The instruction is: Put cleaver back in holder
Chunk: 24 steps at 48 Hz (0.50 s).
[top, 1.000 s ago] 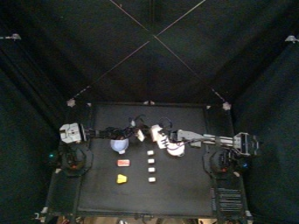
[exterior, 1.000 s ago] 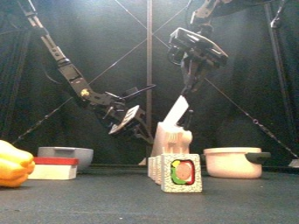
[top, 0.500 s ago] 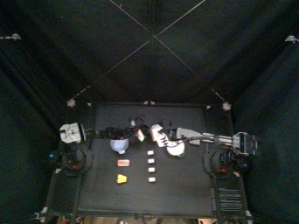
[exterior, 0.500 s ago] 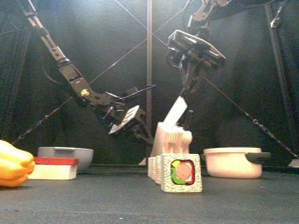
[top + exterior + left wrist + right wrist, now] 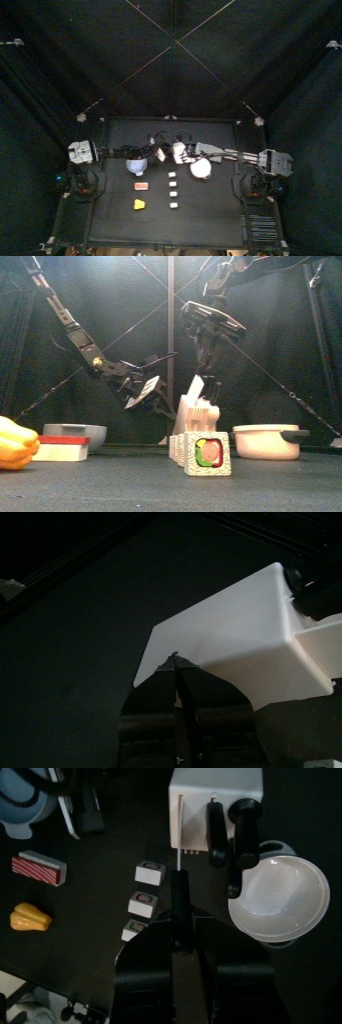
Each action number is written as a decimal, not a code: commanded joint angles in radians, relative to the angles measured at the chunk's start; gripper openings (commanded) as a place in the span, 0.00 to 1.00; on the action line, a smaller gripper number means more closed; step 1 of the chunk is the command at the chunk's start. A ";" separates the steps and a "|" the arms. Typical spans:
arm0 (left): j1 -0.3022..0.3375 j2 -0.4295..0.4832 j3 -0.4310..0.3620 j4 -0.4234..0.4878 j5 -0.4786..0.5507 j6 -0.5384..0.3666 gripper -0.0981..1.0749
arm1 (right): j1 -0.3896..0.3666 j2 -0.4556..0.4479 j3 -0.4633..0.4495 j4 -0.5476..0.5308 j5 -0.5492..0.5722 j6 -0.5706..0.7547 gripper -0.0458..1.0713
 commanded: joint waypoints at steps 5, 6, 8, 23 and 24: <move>-0.015 -0.017 -0.018 0.006 -0.002 0.002 0.38 | -0.026 -0.003 -0.028 -0.031 0.000 -0.003 0.42; -0.015 -0.017 -0.018 0.006 -0.002 0.002 0.38 | -0.026 0.000 -0.028 -0.034 0.000 -0.003 0.42; -0.015 -0.017 -0.018 0.006 -0.002 0.002 0.38 | -0.028 0.006 -0.028 -0.037 0.000 -0.003 0.42; -0.015 -0.012 -0.018 0.006 -0.002 0.002 0.38 | -0.028 0.038 -0.051 -0.069 -0.003 -0.005 0.47; -0.015 -0.012 -0.018 0.006 -0.002 0.002 0.38 | -0.028 0.038 -0.054 -0.071 -0.002 -0.005 0.47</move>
